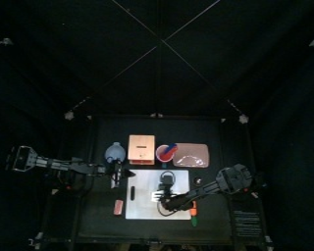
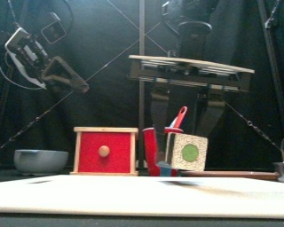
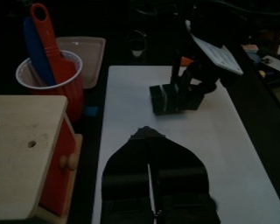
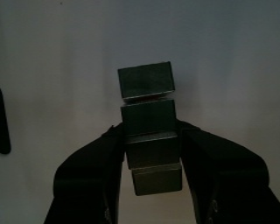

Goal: Place sushi on board then cut the sushi with the knife then place the pieces on the plate
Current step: Pick knife at handle with right hand

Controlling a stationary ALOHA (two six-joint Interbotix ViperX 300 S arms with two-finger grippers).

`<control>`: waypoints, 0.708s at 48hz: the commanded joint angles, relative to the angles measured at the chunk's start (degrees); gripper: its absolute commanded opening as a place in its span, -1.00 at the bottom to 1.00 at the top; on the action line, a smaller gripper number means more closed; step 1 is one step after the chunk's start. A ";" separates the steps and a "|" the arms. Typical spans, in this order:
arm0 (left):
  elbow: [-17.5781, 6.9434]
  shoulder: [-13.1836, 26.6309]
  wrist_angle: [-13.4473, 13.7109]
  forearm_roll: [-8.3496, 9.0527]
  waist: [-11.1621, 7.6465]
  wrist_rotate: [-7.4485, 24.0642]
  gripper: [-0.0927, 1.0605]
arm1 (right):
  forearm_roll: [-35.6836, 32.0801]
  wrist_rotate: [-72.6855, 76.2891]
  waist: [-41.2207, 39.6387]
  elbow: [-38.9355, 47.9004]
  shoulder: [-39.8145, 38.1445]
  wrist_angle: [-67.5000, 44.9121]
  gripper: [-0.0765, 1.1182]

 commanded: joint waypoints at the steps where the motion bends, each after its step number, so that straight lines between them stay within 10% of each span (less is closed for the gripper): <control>1: -0.97 -0.26 -0.18 0.00 0.00 0.09 -0.84 | -0.18 0.09 -0.53 -4.22 0.62 0.97 0.12; 20: -0.44 -0.35 0.70 0.09 -0.09 0.09 -0.84 | 0.53 -0.18 -0.53 -7.38 3.43 2.90 0.62; 34: -0.09 -0.26 2.11 0.00 0.00 0.18 -0.84 | -0.97 -3.16 -0.35 -7.21 0.35 7.12 0.62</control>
